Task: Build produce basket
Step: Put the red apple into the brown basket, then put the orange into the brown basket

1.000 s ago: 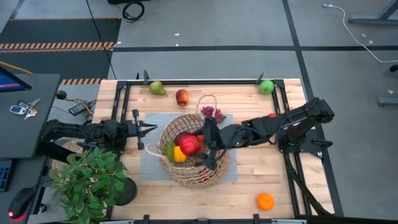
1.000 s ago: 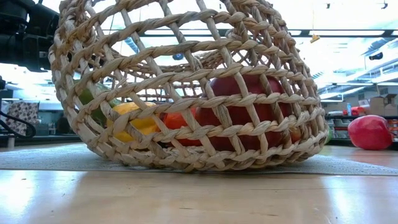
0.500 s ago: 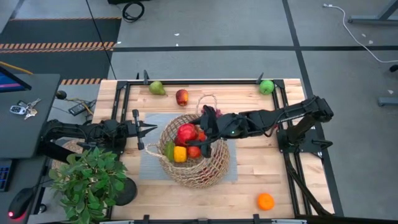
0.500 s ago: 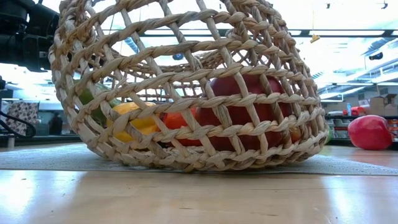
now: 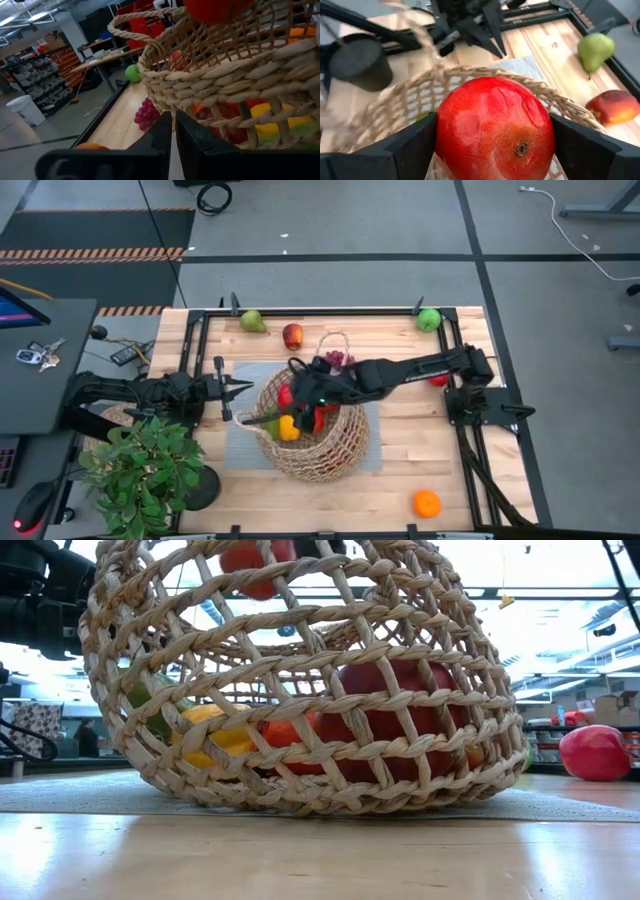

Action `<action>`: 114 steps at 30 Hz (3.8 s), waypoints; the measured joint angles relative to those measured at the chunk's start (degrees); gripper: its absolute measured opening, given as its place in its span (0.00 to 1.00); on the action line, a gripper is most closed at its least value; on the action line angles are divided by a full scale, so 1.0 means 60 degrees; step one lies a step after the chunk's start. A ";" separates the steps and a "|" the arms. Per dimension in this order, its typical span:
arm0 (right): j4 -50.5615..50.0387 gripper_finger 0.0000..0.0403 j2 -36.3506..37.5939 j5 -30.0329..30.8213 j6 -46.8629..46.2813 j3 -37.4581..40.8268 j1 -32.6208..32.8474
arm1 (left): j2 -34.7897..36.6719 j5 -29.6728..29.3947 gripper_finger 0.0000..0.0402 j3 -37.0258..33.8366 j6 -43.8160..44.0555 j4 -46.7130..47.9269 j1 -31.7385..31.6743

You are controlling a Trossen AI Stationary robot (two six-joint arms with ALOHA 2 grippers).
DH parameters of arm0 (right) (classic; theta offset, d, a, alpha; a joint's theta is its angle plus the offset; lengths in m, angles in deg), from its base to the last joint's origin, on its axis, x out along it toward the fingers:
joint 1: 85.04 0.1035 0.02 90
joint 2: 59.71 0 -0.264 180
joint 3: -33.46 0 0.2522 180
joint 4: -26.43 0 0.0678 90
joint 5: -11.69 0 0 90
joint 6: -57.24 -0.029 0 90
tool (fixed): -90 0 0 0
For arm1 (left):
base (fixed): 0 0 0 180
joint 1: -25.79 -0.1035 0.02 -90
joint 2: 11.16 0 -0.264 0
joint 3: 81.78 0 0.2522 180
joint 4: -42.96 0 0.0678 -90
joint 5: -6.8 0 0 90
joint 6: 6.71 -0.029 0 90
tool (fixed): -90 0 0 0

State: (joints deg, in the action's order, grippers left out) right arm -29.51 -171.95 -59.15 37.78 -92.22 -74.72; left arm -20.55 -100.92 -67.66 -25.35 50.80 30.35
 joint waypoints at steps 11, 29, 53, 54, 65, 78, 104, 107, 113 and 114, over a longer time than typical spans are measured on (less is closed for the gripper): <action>-0.0204 0.90 -0.1657 -0.1969 -0.0374 -0.0363 -0.0815 | 0.0004 -0.0006 0.08 0.0003 -0.0003 -0.0020 0.0000; -0.0354 0.90 -0.2336 -0.3319 0.0264 -0.0363 -0.1572 | 0.0004 -0.0006 0.08 0.0001 -0.0003 -0.0020 0.0002; -0.1404 0.97 0.0450 -0.1243 0.0183 -0.0345 -0.0723 | 0.0004 -0.0006 0.08 0.0002 -0.0003 -0.0024 0.0002; -0.1543 0.96 0.0669 -0.0816 0.0203 -0.0345 -0.0456 | 0.0004 -0.0006 0.08 0.0003 -0.0003 -0.0026 0.0002; -0.4844 0.93 0.1597 0.1302 -0.2047 -0.0349 0.2922 | 0.0004 -0.0006 0.09 0.0003 -0.0003 -0.0027 0.0004; -0.5753 0.93 0.1376 0.0154 -0.7316 0.2071 0.6012 | 0.0004 -0.0006 0.08 0.0003 -0.0003 -0.0035 0.0000; -0.4315 0.98 0.1376 -0.2035 -1.2989 0.5263 0.8415 | 0.0004 -0.0006 0.07 0.0002 -0.0001 -0.0031 0.0000; -0.4076 0.98 0.1376 -0.2047 -1.3507 0.5610 0.8783 | 0.0004 -0.0006 0.07 0.0003 -0.0003 -0.0031 0.0000; -0.2378 0.98 0.1376 -0.2140 -1.3921 0.6608 0.9187 | 0.0004 -0.0006 0.08 0.0003 -0.0003 -0.0031 0.0002; -0.2167 0.98 0.1376 -0.2138 -1.3972 0.6790 0.9212 | 0.0004 -0.0006 0.09 0.0002 -0.0003 -0.0031 0.0003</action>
State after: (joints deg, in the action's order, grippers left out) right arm -42.51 -163.70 -71.98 -46.06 -51.48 -19.45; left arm -20.52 -100.96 -67.65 -25.37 50.62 30.36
